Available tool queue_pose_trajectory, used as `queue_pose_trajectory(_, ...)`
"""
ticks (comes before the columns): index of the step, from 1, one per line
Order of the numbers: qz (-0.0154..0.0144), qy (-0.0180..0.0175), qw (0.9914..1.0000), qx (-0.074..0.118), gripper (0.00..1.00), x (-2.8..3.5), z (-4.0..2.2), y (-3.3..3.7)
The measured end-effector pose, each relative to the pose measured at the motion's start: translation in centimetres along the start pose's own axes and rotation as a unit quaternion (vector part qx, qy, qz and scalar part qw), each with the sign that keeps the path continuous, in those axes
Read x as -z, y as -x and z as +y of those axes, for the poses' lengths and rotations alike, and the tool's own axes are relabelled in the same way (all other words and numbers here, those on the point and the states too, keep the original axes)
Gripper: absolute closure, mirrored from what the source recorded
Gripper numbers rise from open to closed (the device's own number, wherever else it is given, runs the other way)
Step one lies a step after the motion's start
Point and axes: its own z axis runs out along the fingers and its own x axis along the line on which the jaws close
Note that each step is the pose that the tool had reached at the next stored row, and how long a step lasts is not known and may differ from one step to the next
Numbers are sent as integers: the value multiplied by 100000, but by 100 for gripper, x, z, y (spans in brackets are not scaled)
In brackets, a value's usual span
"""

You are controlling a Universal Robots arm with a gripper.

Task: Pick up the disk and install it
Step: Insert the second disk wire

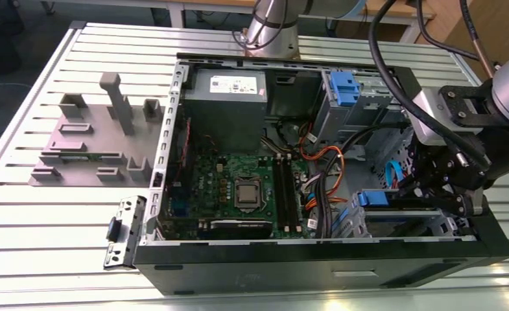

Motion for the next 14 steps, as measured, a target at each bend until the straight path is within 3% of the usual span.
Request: queue_pose_trajectory(14, -2, 17, 100000, 1, 84, -8, -3, -2)
